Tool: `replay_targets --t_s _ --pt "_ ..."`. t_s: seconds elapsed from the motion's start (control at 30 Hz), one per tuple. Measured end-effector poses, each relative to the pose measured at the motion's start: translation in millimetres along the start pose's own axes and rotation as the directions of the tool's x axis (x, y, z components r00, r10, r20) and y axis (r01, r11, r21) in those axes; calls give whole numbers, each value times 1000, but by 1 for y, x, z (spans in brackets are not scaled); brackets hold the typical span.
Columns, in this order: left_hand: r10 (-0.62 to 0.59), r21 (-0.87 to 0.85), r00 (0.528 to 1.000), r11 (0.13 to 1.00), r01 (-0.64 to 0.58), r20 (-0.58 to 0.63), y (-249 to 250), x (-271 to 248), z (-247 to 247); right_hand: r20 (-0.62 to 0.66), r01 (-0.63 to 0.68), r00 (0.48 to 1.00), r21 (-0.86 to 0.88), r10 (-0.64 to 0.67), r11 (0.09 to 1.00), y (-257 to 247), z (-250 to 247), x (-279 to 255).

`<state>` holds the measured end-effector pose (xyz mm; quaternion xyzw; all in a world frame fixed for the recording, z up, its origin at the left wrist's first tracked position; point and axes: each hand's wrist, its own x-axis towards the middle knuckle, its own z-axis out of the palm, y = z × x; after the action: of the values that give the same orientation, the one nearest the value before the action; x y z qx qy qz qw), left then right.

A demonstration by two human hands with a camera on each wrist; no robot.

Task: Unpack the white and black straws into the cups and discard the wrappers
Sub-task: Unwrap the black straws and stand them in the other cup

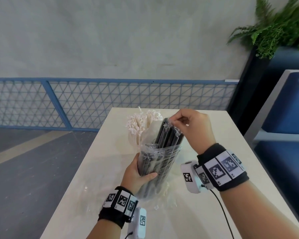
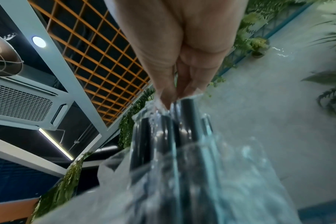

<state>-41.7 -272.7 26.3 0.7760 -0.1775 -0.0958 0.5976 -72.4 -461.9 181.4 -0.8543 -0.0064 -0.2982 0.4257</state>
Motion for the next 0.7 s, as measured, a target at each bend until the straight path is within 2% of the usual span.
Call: replay_targets --t_s 0.13,0.2,0.27,0.37,0.53,0.6,0.7 --pt "12 -16 1000 1000 -12 -5 -1 -1 -1 -52 23 998 45 -21 999 -2 -1 -1" --pt "17 -24 1000 1000 -17 -8 -1 -1 0 -123 34 992 44 -28 998 -1 1 -7" --pt "7 -46 1000 999 -7 -16 -2 -1 -1 -164 -17 986 73 29 997 5 8 -18" --pt "1 -64 1000 998 -1 -13 -2 -1 -4 -41 -233 969 167 243 958 17 25 -44" --pt "-10 -98 999 995 14 36 3 -1 -7 31 -275 961 85 274 958 22 32 -51" --pt "9 -122 999 993 -2 51 13 -1 -9 67 -334 942 146 328 931 20 30 -46" --pt "111 -176 991 980 -97 71 36 4 -10 109 -415 910 266 400 870 20 37 -45"
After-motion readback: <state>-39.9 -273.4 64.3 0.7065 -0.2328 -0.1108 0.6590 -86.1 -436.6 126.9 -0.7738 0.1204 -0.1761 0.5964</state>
